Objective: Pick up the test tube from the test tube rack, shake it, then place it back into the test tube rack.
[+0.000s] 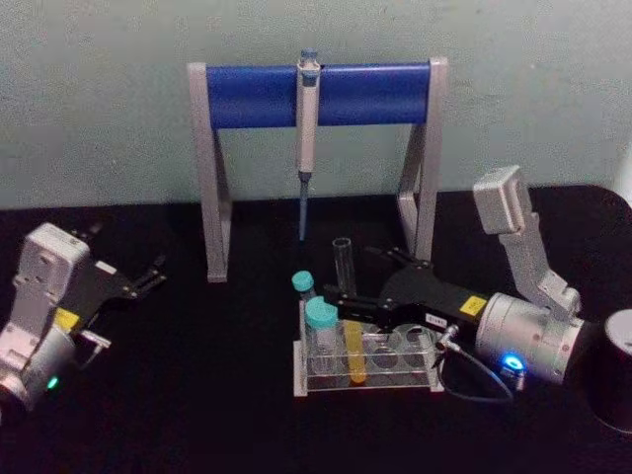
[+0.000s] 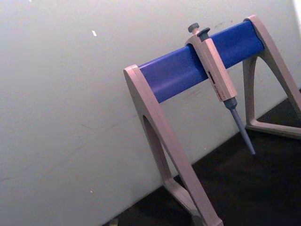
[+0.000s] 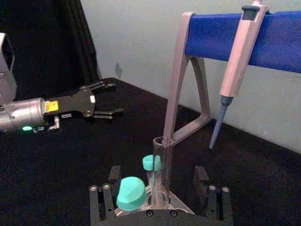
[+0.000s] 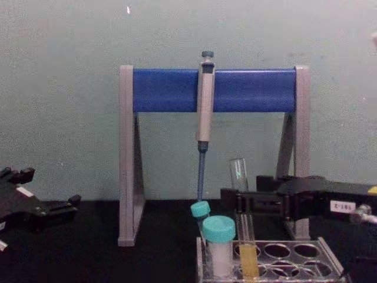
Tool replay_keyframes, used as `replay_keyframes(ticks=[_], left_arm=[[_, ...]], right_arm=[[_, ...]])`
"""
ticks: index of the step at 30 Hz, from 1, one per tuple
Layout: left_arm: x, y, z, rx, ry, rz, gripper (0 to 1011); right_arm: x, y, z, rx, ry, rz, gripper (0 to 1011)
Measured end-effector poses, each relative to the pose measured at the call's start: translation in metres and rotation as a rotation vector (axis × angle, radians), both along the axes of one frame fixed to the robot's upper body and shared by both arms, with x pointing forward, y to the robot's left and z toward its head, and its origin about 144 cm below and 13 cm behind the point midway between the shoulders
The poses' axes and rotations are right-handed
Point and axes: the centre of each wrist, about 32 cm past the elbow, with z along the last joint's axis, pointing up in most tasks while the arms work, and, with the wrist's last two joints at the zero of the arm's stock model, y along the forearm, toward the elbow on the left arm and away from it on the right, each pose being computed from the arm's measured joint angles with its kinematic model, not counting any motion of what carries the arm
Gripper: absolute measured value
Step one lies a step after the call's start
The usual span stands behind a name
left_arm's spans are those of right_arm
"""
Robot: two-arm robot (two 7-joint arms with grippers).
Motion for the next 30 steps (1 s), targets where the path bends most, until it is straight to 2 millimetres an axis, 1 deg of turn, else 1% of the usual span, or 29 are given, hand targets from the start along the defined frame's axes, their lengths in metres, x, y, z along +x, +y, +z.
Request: replay_keyframes(ticks=[12,30], left_arm=[[0.000,0.000,0.000,0.000,0.000,0.000,1001],[0.000,0.000,0.000,0.000,0.000,0.000,1001]], right_arm=[[0.016,0.004,-0.003,-0.021,0.017,0.007,1000],[0.020,0.007,-0.004,-0.038,0.011,0.023,1000]])
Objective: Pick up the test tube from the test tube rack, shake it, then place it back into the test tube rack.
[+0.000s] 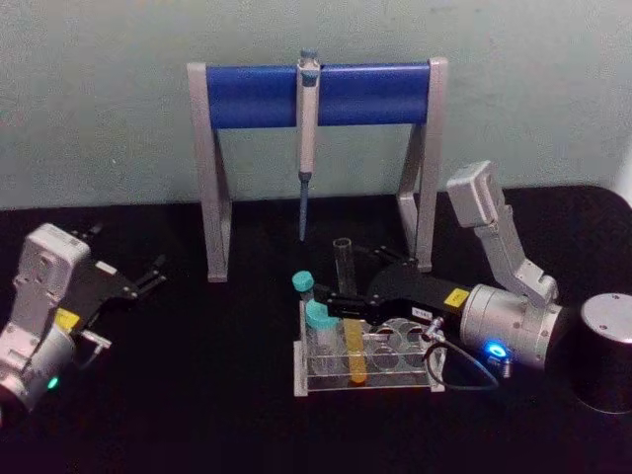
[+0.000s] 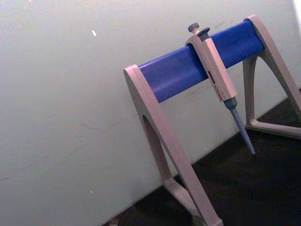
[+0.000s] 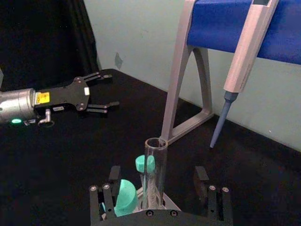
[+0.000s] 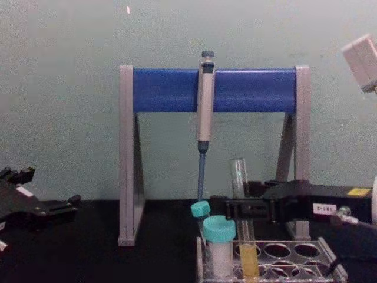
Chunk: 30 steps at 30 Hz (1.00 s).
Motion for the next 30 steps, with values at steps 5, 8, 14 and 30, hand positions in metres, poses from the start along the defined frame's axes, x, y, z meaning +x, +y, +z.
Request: replay_keyframes(ticks=[5,8,14,30], left_arm=[[0.0000,0.0000,0.0000,0.000,0.000,0.000,1001],[0.0000,0.0000,0.0000,0.000,0.000,0.000,1001],[0.0000,0.0000,0.0000,0.000,0.000,0.000,1001],[0.0000,0.0000,0.0000,0.000,0.000,0.000,1001]], right_arm=[[0.0001,-0.0001,0.0001,0.000,0.000,-0.001,1000],[0.0001,-0.0001,0.0001,0.001,0.000,-0.001,997],[0.0001,-0.0001,0.0002,0.003,0.000,-0.002,892],[0.0000,-0.0003,0.0001,0.005,0.002,-0.003,390]])
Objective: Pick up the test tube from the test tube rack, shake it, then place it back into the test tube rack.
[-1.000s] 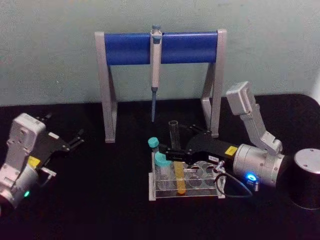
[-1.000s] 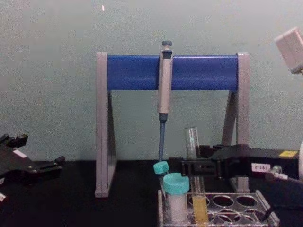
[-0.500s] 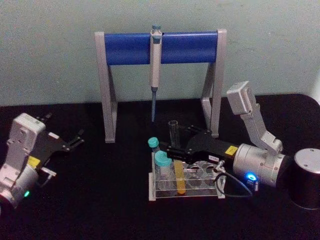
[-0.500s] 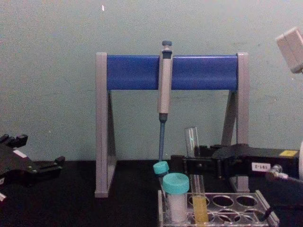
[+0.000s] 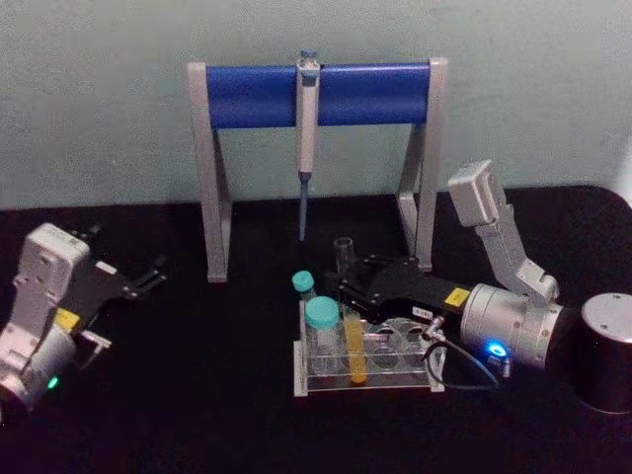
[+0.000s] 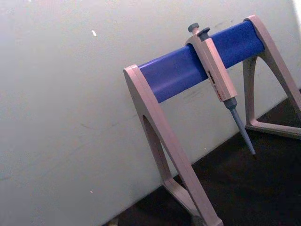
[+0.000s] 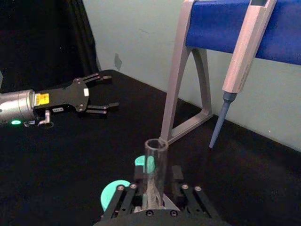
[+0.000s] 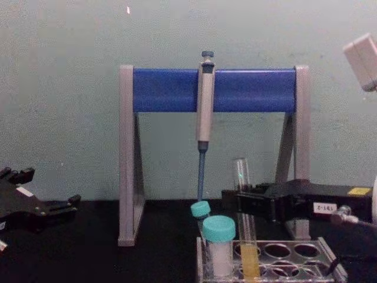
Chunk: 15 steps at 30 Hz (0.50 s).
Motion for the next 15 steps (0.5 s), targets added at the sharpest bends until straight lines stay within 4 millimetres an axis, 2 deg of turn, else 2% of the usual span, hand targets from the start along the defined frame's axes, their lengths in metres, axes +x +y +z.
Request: replay_keyframes(ticks=[1,2,5,15], left_arm=[[0.0000,0.0000,0.0000,0.000,0.000,0.000,1001],[0.0000,0.0000,0.0000,0.000,0.000,0.000,1001],[0.0000,0.0000,0.0000,0.000,0.000,0.000,1001],[0.0000,0.0000,0.0000,0.000,0.000,0.000,1001]], right_arm=[[0.0000,0.0000,0.0000,0.000,0.000,0.000,370],[0.0000,0.0000,0.0000,0.000,0.000,0.000,304],[0.0000,0.0000,0.0000,0.001,0.000,0.000,234],[0.0000,0.0000,0.0000,0.001,0.000,0.000,232]])
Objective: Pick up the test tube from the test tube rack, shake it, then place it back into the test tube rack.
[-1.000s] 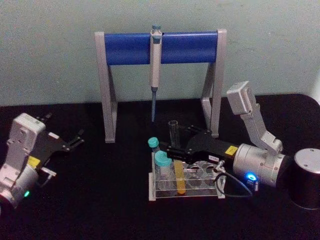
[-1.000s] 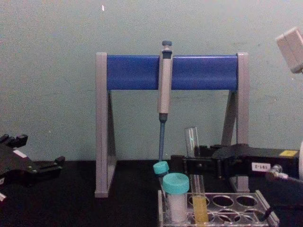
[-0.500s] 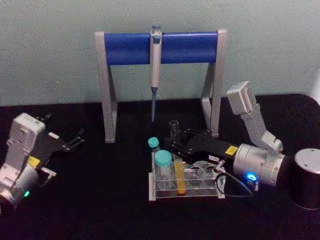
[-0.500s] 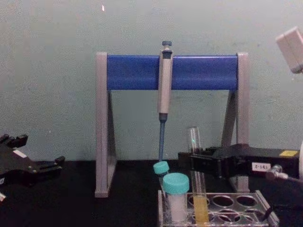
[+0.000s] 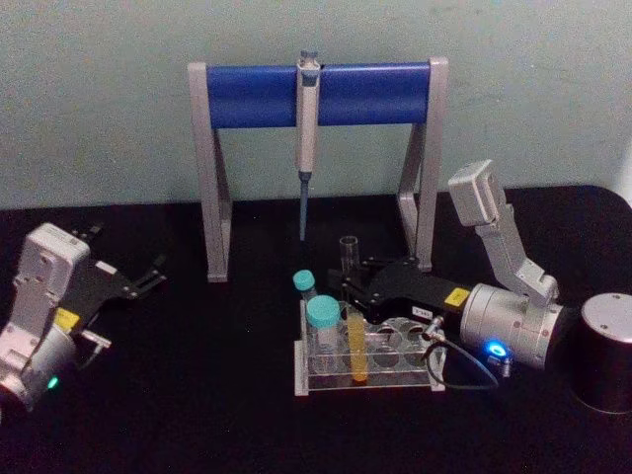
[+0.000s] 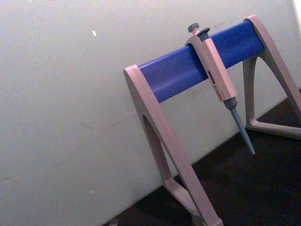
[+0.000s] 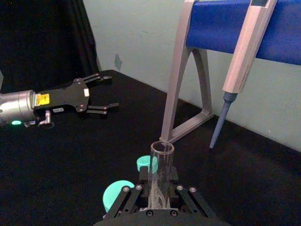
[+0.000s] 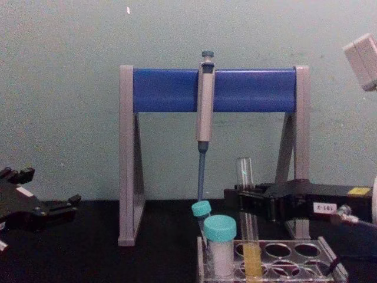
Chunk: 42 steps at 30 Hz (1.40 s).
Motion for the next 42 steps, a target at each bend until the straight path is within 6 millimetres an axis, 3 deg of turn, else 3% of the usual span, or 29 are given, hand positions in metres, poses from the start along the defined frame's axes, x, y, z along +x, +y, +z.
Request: replay_keyframes(ticks=[15,28,42], left_arm=[[0.000,0.000,0.000,0.000,0.000,0.000,1001],[0.000,0.000,0.000,0.000,0.000,0.000,1001],[0.000,0.000,0.000,0.000,0.000,0.000,1001]], right_arm=[[-0.007,-0.001,-0.005,0.036,-0.052,-0.003,232],[-0.025,-0.005,-0.016,0.052,-0.157,0.005,232],[-0.034,-0.007,0.002,0.081,-0.257,0.005,232]])
